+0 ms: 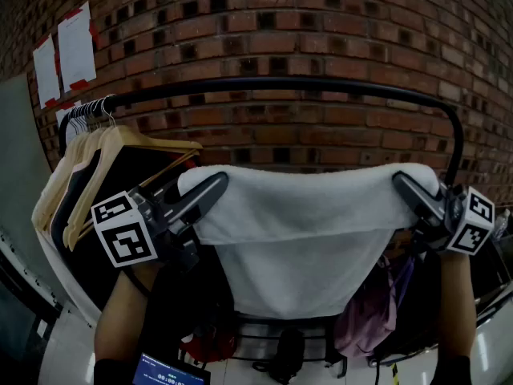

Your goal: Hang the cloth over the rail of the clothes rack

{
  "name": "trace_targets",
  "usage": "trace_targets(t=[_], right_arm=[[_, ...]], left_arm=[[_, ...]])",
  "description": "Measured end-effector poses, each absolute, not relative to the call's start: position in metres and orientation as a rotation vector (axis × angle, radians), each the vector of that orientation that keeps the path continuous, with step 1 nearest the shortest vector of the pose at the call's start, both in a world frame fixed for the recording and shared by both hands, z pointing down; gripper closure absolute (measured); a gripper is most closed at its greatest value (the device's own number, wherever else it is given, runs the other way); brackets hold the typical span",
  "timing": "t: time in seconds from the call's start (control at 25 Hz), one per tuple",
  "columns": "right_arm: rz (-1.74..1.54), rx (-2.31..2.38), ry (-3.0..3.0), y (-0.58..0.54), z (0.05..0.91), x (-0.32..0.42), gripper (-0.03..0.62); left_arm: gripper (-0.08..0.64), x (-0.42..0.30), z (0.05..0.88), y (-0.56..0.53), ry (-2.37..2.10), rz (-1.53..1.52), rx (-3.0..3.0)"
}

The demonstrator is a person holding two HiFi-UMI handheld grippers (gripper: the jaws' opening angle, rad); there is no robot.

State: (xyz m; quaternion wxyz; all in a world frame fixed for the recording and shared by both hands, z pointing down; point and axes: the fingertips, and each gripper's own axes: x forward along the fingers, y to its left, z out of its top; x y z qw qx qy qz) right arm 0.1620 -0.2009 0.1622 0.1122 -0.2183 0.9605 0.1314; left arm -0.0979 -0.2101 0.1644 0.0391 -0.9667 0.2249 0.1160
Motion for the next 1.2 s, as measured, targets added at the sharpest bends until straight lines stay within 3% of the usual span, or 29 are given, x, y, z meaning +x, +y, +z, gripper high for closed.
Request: trace_targets(t=[0.48,1.2], right_arm=[[0.432,-0.632,2.817,-0.193,0.143,0.169,0.580],[0.977,-0.714,2.703,-0.204,-0.092,0.153,0.580]], left_arm=[[0.531,-0.097,0.135,-0.198,0.653,0.346,-2.924],[0.529,-0.121,-0.101,-0.227,0.727,0.508,-2.625]])
